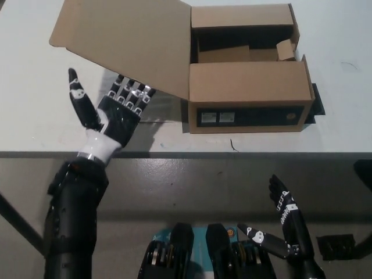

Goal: A small storge box is placed at the center of the table and the robot uses its left hand to push the lid and close it

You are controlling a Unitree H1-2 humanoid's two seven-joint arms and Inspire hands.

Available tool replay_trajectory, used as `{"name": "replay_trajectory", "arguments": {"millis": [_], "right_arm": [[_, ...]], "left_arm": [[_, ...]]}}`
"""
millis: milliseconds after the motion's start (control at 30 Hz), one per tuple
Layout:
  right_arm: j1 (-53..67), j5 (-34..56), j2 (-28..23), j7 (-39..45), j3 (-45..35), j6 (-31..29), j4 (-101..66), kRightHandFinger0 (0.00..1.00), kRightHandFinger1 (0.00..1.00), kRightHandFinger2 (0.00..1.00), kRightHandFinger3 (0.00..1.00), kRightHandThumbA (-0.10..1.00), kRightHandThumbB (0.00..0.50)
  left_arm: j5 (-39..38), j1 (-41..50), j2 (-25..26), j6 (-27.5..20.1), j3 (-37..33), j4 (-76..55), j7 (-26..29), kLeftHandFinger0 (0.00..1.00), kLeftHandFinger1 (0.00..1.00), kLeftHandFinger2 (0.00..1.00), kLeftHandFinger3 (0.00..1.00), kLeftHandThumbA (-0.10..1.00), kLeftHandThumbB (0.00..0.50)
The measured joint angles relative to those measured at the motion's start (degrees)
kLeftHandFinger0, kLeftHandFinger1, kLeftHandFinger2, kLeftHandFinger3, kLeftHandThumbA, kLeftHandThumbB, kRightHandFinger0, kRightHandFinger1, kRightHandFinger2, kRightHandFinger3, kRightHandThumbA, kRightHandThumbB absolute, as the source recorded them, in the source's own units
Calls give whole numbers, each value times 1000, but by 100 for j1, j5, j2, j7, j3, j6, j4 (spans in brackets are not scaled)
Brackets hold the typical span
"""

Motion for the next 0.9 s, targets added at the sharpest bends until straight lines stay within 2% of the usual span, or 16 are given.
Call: {"name": "replay_trajectory", "arguments": {"millis": [367, 733, 900], "right_arm": [[-23, 5, 6, 2, -25, -7, 0, 1000, 1000, 1000, 1000, 1000, 379], [-71, 3, 6, 0, -29, -12, 3, 1000, 1000, 1000, 1000, 1000, 395], [-94, 4, 6, 2, -29, -13, 4, 1000, 1000, 1000, 1000, 1000, 389]], "left_arm": [[325, -873, 187, -166, 110, 1480, -19, 1000, 1000, 1000, 1000, 1000, 361], [645, -1766, 352, -302, 141, 2060, -21, 1000, 1000, 1000, 1000, 1000, 369], [916, -2135, 365, -454, -81, 1991, -62, 1000, 1000, 1000, 1000, 1000, 385]]}}
